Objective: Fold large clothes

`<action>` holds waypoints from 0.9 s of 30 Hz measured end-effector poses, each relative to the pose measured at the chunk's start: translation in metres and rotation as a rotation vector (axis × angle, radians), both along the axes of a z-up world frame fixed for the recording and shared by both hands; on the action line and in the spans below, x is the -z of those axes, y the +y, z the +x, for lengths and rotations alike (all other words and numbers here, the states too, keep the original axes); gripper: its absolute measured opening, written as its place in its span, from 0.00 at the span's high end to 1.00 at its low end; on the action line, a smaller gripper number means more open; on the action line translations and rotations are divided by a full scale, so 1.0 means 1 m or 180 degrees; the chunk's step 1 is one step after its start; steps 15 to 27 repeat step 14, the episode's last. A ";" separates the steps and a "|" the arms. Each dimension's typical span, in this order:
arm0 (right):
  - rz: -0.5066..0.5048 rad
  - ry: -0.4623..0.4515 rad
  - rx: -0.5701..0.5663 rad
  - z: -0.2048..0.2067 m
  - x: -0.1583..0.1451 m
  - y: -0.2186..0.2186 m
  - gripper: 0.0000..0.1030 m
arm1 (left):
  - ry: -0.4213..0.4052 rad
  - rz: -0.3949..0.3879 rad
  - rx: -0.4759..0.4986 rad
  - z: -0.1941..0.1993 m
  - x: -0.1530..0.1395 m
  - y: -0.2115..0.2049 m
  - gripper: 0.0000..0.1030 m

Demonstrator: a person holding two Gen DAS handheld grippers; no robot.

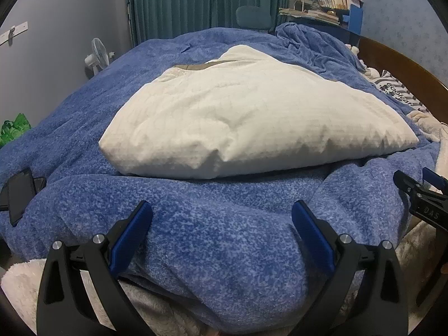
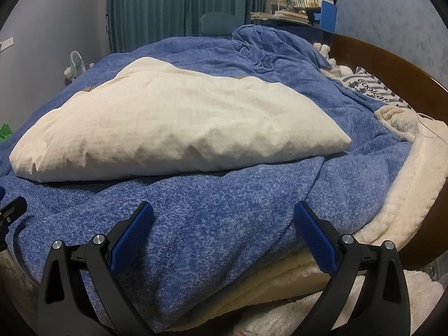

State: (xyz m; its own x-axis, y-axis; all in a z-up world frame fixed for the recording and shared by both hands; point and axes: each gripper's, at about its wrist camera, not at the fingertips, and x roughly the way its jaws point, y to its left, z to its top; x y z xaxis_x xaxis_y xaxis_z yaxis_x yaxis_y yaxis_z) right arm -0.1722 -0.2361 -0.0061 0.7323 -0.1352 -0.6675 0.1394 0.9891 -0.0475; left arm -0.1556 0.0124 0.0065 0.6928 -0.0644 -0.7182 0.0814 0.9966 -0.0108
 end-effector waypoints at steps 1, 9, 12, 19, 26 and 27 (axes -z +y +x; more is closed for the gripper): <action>0.0028 0.0012 0.0012 -0.001 0.001 -0.001 0.06 | 0.0006 -0.0010 0.0003 0.000 -0.001 0.000 0.07; 0.0129 0.0109 0.0038 -0.002 0.004 -0.008 0.06 | 0.0074 0.0161 0.0015 0.007 0.002 -0.007 0.07; 0.0163 -0.0067 -0.0073 -0.008 -0.014 -0.004 0.06 | 0.0056 0.0080 0.0055 0.008 -0.005 -0.008 0.07; 0.0161 -0.0254 -0.0225 -0.008 -0.032 -0.004 0.06 | -0.0015 -0.0081 0.0073 0.010 -0.022 0.000 0.07; 0.0161 -0.0254 -0.0225 -0.008 -0.032 -0.004 0.06 | -0.0015 -0.0081 0.0073 0.010 -0.022 0.000 0.07; 0.0161 -0.0254 -0.0225 -0.008 -0.032 -0.004 0.06 | -0.0015 -0.0081 0.0073 0.010 -0.022 0.000 0.07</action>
